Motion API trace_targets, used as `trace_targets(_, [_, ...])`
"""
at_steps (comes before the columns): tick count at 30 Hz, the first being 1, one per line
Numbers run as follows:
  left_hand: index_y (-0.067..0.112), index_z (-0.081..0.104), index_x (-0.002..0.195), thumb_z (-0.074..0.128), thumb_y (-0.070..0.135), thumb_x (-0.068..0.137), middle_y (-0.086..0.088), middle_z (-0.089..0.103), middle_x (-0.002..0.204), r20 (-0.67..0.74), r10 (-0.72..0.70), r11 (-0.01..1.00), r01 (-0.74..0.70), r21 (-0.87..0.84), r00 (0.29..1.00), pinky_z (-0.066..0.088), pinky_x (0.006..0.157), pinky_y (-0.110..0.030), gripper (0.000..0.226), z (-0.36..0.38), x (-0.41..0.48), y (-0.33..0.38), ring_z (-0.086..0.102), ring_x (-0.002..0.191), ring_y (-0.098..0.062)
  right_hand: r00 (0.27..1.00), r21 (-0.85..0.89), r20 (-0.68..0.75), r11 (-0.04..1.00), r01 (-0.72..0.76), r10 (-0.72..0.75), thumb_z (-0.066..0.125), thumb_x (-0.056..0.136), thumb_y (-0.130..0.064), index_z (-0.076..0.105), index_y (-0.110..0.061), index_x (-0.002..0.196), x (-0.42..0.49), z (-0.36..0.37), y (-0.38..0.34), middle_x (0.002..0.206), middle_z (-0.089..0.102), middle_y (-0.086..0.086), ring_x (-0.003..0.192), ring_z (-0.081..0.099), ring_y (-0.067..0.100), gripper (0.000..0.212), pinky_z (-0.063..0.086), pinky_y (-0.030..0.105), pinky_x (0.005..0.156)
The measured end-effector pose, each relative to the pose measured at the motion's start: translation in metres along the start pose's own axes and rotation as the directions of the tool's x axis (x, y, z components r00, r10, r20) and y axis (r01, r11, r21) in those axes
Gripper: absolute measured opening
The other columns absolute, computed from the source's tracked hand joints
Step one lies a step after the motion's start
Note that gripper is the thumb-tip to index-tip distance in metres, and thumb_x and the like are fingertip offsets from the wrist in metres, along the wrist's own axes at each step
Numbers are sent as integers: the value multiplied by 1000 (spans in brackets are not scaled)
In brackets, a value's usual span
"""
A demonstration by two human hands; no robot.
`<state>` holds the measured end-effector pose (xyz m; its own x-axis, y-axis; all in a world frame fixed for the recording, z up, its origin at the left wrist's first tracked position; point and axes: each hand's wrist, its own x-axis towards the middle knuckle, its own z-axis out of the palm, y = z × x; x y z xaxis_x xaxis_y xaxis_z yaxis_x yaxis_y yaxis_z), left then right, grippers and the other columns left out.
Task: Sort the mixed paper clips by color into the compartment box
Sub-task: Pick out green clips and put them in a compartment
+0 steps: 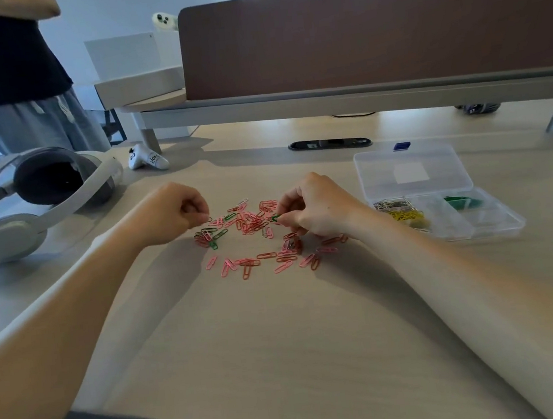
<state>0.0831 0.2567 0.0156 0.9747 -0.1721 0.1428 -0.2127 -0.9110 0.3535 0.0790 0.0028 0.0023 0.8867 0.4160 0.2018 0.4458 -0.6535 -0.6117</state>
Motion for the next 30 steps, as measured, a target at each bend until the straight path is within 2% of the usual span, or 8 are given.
trace_targets(4, [21, 71, 91, 74, 15, 81, 3, 70, 77, 52, -84, 996, 84, 3, 995, 52, 82, -28, 12, 0, -3, -20, 64, 74, -11, 999, -37, 41, 999, 18, -16, 72, 86, -14, 73, -17, 84, 4, 5, -5, 66, 58, -17, 62, 54, -3, 4, 37, 9, 56])
trace_targets(9, [26, 71, 90, 72, 17, 84, -1, 70, 82, 81, -69, 995, 74, -65, 994, 53, 84, -31, 11, 11, -4, -20, 64, 78, -16, 997, -47, 63, 998, 40, -37, 71, 86, -11, 75, -11, 90, 18, 12, -15, 66, 58, -16, 61, 55, -4, 6, 39, 10, 55])
trace_targets(14, [24, 69, 97, 70, 15, 85, 6, 63, 67, 123, 36, 998, -29, -62, 992, 39, 60, -14, 14, 16, 8, -5, 52, 53, 4, 996, -73, 83, 996, 51, -44, 71, 86, -9, 76, -11, 95, 35, 17, -23, 77, 65, -7, 65, 58, 0, 11, 42, 11, 58])
trace_targets(17, [22, 71, 95, 69, 16, 86, 5, 58, 66, 132, 85, 996, -84, -9, 988, 34, 52, -10, 12, 18, 16, 1, 47, 53, -2, 995, -139, 93, 989, 53, -40, 70, 86, -10, 76, -12, 96, 44, 16, -25, 80, 65, -5, 73, 59, 7, 12, 43, 18, 65])
trace_targets(20, [22, 72, 94, 69, 17, 86, 0, 62, 74, 134, 87, 996, -89, 12, 987, 36, 55, -12, 10, 19, 20, -2, 47, 60, -7, 994, -137, 97, 989, 56, -43, 71, 86, -12, 76, -13, 96, 49, 15, -26, 77, 63, -10, 75, 58, 6, 12, 43, 18, 68])
trace_targets(24, [25, 71, 90, 72, 19, 83, 7, 63, 84, 114, 66, 998, -68, 9, 991, 44, 68, -21, 9, 22, 22, -11, 56, 76, -11, 993, -124, 106, 991, 55, -42, 70, 86, -12, 76, -15, 97, 52, 20, -19, 97, 72, -1, 87, 63, 12, 13, 51, 25, 78])
trace_targets(27, [26, 70, 88, 73, 18, 82, 7, 64, 92, 103, 58, 998, -60, 14, 993, 48, 80, -28, 10, 22, 21, -16, 57, 86, -11, 992, -121, 121, 992, 47, -32, 70, 87, -14, 76, -17, 96, 52, 24, -17, 90, 70, -4, 85, 62, 11, 12, 52, 27, 77])
trace_targets(30, [26, 70, 88, 73, 16, 82, 6, 65, 90, 115, 64, 998, -67, 22, 991, 50, 82, -30, 12, 22, 20, -18, 58, 85, -12, 985, -109, 170, 993, 51, -32, 71, 86, -14, 75, -19, 91, 52, 24, -20, 77, 63, -11, 75, 59, 6, 8, 44, 20, 64])
